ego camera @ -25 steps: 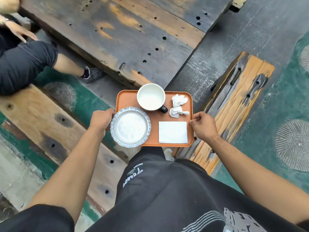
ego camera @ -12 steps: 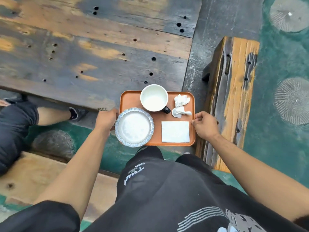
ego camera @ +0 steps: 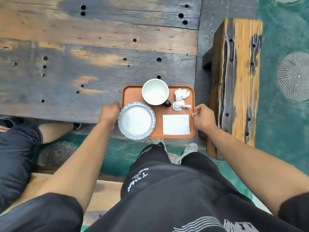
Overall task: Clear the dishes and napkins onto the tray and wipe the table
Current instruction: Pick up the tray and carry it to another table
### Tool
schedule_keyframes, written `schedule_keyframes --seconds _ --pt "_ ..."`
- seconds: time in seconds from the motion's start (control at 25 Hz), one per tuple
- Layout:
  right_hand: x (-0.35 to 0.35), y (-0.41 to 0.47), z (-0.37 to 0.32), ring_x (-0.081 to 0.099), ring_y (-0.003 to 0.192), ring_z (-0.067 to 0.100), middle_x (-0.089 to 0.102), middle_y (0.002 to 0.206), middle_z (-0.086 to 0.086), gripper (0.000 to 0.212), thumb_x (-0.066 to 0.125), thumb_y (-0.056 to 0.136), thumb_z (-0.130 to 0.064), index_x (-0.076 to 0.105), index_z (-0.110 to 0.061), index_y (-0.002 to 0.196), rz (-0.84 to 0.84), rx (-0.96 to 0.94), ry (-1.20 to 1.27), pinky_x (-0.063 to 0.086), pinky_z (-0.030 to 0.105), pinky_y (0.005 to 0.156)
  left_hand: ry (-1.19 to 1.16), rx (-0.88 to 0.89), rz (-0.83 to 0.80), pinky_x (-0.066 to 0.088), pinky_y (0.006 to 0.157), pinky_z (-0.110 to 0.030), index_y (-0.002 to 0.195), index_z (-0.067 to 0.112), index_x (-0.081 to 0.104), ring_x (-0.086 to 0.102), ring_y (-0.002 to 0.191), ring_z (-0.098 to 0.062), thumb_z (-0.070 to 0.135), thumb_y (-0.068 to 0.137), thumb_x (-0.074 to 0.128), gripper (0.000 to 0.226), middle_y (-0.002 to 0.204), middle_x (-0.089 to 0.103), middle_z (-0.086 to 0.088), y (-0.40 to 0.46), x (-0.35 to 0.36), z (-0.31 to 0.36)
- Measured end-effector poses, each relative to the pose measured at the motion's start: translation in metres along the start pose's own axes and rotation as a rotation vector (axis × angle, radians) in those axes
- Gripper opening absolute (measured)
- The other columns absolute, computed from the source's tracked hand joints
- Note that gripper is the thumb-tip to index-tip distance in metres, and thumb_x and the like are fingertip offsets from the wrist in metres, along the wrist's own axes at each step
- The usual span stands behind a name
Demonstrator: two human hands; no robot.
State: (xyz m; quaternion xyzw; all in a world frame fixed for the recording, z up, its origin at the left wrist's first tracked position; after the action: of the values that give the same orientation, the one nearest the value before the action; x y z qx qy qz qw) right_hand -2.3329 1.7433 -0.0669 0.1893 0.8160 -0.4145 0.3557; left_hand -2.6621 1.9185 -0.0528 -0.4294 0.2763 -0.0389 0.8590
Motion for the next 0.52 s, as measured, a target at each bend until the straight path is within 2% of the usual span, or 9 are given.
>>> schedule_keyframes --seconds 0.12,0.2,0.28,0.52 --pt "0.003 0.009 -0.005 0.068 0.094 0.023 0.072 0.100 0.004 0.008 0.059 0.093 -0.012 0.064 -0.014 0.099 0.017 0.021 0.000 0.057 0.038 0.087 0.030 0.000 -0.010 0.059 0.086 -0.055 0.086 0.005 0.071 0.066 0.080 -0.031 0.045 0.073 0.049 0.047 0.090 0.074 -0.015 0.010 0.003 0.010" --pt "0.004 0.013 -0.008 0.067 0.093 0.023 0.072 0.101 0.005 0.008 0.060 0.093 -0.012 0.064 -0.013 0.100 0.022 0.039 0.009 0.057 0.038 0.087 0.057 -0.002 -0.007 0.058 0.075 -0.051 0.087 0.005 0.071 0.063 0.076 -0.028 0.045 0.073 0.048 0.048 0.083 0.070 -0.012 0.019 0.004 0.015" --pt "0.004 0.016 -0.010 0.067 0.093 0.022 0.072 0.102 0.005 0.008 0.060 0.094 -0.013 0.065 -0.013 0.100 0.031 0.046 0.013 0.057 0.037 0.086 0.065 -0.019 -0.021 0.049 0.069 -0.042 0.084 0.010 0.069 0.059 0.074 -0.026 0.044 0.073 0.049 0.041 0.080 0.066 -0.009 0.025 0.006 0.019" --pt "0.003 0.020 -0.009 0.065 0.091 0.019 0.070 0.100 0.004 0.007 0.061 0.094 -0.011 0.065 -0.013 0.099 0.036 0.077 0.027 0.048 0.026 0.078 0.066 -0.035 -0.029 0.051 0.074 -0.040 0.085 0.013 0.067 0.062 0.076 -0.027 0.044 0.076 0.049 0.037 0.081 0.067 -0.009 0.033 0.014 0.026"
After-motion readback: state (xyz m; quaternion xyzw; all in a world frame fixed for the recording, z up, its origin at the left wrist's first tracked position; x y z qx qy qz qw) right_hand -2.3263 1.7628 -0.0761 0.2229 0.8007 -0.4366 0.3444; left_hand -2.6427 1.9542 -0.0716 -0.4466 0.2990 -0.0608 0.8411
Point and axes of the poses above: each hand's wrist, its own y-axis towards the middle knuckle, its own x-axis out of the palm, z = x × y, the point moved 1 cm from there along y, towards the middle knuckle
